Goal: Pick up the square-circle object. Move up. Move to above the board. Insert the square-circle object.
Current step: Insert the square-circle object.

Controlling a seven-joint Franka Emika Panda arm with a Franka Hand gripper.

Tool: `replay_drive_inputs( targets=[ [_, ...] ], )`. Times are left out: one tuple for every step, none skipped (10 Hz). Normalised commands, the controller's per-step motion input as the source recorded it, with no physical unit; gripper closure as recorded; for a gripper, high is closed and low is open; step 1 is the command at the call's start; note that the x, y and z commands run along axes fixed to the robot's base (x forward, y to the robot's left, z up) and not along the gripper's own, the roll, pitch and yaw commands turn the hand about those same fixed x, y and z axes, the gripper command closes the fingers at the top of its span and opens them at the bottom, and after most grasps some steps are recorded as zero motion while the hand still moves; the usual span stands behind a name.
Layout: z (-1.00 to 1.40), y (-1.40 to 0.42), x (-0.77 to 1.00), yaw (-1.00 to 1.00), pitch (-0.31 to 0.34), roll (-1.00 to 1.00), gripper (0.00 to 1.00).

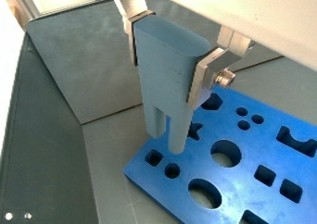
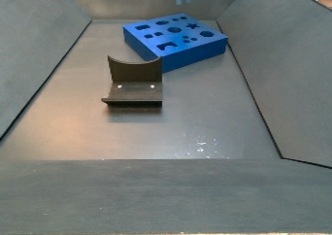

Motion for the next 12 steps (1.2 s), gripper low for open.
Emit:
replay_drive_inputs(
  targets=[
    [-0.45, -0.17, -0.05, 0.75, 0.000, -0.08, 1.00],
    [-0.45, -0.03, 0.00, 1.00, 0.086, -0.04, 1.00],
    [-0.40, -0.12, 0.00, 0.92, 0.046, -0.08, 1.00],
    [-0.07, 0.00, -0.02, 0.13, -0.010, -0.11, 1.00],
    [0.00, 0.00, 0.00, 0.02, 0.000, 0.00, 1.00],
    [-0.02, -0.06, 0.02, 0.00, 0.000, 0.00, 1.00],
    [-0.18, -0.27, 0.30, -0.07, 0.000, 0.00, 1.00],
    [-0.29, -0.18, 0.32, -0.07, 0.000, 0.00, 1.00],
    [-0.07, 0.00, 0.07, 0.00, 0.000, 0.00, 1.00],
    [-0.02, 0.01, 0.00, 0.00, 0.000, 0.00, 1.00],
    [-0.17, 0.00, 0.04, 0.01, 0.000, 0.00, 1.00],
    [-0.46, 0.00, 0.22, 0.00, 0.000, 0.00, 1.00]
  ],
)
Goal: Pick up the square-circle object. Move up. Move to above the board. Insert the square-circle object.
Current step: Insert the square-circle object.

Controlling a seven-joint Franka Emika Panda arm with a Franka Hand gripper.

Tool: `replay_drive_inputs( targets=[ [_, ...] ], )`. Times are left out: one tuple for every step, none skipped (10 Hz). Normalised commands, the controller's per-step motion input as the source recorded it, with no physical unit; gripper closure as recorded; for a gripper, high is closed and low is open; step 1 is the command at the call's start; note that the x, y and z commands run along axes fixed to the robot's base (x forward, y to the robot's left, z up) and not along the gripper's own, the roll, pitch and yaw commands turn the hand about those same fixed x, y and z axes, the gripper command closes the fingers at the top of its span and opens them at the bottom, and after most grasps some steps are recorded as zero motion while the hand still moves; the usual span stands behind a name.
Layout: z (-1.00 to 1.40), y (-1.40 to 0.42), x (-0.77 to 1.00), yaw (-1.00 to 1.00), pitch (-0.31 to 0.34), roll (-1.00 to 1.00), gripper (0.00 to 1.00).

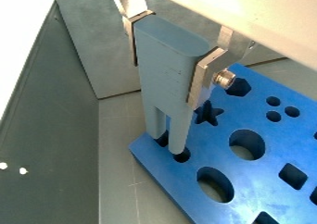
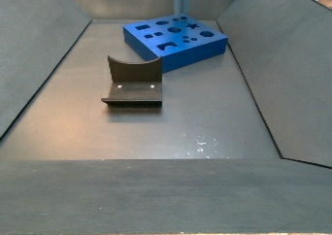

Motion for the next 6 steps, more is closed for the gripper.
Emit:
replay_drive_inputs(
  targets=[
    [-0.20, 0.00, 0.20, 0.00, 0.000, 0.00, 1.00],
    [0.00, 0.03, 0.00, 0.00, 0.000, 0.00, 1.00],
    [0.00, 0.20, 0.00, 0.08, 0.000, 0.00, 1.00],
    [0.00, 0.16, 0.00, 0.07, 0.000, 0.00, 1.00],
    [-0.02, 0.00, 0.00, 0.00, 0.000, 0.02, 1.00],
    [-0.26, 0.00, -0.14, 0.00, 0.000, 0.09, 1.00]
  ],
)
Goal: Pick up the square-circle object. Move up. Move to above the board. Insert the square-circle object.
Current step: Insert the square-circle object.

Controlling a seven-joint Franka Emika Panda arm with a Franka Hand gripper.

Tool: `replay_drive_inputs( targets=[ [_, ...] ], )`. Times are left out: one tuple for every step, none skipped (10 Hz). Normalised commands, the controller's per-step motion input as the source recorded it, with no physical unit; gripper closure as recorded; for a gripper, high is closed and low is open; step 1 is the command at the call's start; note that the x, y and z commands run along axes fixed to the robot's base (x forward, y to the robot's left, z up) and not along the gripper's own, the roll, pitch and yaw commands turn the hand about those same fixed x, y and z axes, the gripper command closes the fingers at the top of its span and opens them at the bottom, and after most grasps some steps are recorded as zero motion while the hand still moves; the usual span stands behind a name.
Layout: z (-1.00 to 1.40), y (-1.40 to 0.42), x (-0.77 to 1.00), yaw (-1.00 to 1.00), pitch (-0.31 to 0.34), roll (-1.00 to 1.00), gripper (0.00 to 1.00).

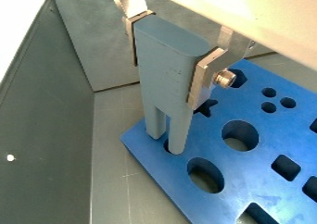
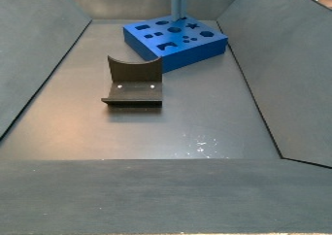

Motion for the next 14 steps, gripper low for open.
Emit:
replay_drive_inputs(
  targets=[
    [-0.29, 0.00, -0.07, 0.00, 0.000, 0.01, 1.00],
    [0.00, -0.04, 0.00, 0.00, 0.000, 0.00, 1.00],
    [-0.13, -0.24, 0.00, 0.00, 0.000, 0.06, 1.00],
    [-0.20, -0.24, 0.00, 0.00, 0.000, 0.02, 1.00],
    [0.00, 0.00, 0.00, 0.01, 0.000, 0.00, 1.00],
    [-0.04, 0.01, 0.07, 0.00, -0.014, 0.00, 1.00],
    [-0.23, 0.07, 0.05, -0.09, -0.183, -0.10, 1.00],
    [-0.47, 0.03, -0.21, -0.12, -0.380, -0.07, 1.00],
    [-0.51, 0.07, -0.24, -0.15, -0.351, -0.01, 1.00],
    [-0.43, 0.01, -0.18, -0.11, -0.229, 0.04, 1.00],
    [-0.09, 0.00, -0.21, 0.00, -0.117, 0.06, 1.00],
    [-0.04, -0.09, -0.30, 0.07, -0.137, 0.14, 1.00],
    [-0.09, -0.15, -0.27, 0.07, -0.186, 0.10, 1.00],
    [-0.57, -0.36, -0.43, 0.08, -0.324, 0.18, 1.00]
  ],
)
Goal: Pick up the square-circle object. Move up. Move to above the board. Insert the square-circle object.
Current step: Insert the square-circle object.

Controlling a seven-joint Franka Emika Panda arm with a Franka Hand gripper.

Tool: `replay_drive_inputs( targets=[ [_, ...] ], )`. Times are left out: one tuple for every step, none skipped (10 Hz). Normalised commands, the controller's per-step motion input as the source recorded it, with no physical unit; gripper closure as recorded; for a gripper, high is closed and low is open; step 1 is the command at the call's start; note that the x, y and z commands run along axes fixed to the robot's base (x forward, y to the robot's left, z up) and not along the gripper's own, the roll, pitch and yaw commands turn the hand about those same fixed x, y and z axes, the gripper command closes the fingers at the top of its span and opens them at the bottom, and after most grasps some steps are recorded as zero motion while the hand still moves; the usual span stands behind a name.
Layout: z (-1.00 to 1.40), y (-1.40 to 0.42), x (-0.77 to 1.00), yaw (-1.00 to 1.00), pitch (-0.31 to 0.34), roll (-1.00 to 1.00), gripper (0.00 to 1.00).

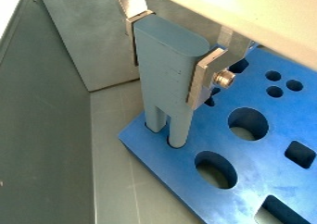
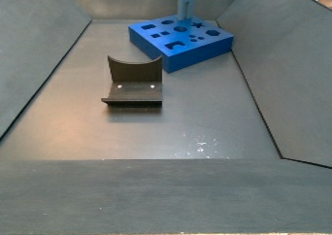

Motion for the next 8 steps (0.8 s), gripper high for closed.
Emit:
replay_drive_inputs(
  targets=[
    [-0.59, -0.40, -0.43, 0.05, -0.323, 0.18, 1.00],
    [-0.60, -0.44, -0.39, 0.00, -0.317, 0.20, 1.00],
    [-0.61, -0.39, -0.44, 0.00, -0.270, 0.26, 1.00],
    [-0.77, -0.32, -0.31, 0.00, -0.151, 0.28, 1.00],
    [-0.91, -0.33, -0.22, 0.00, -0.089, 0.24, 1.00],
    [-0.89, -0.29, 0.01, 0.00, -0.007, 0.18, 1.00],
    [0.00, -0.12, 0.17, -0.12, 0.019, 0.01, 1.00],
    [-1.00, 0.00, 0.43, -0.06, 0.119, 0.00, 1.00]
  ],
)
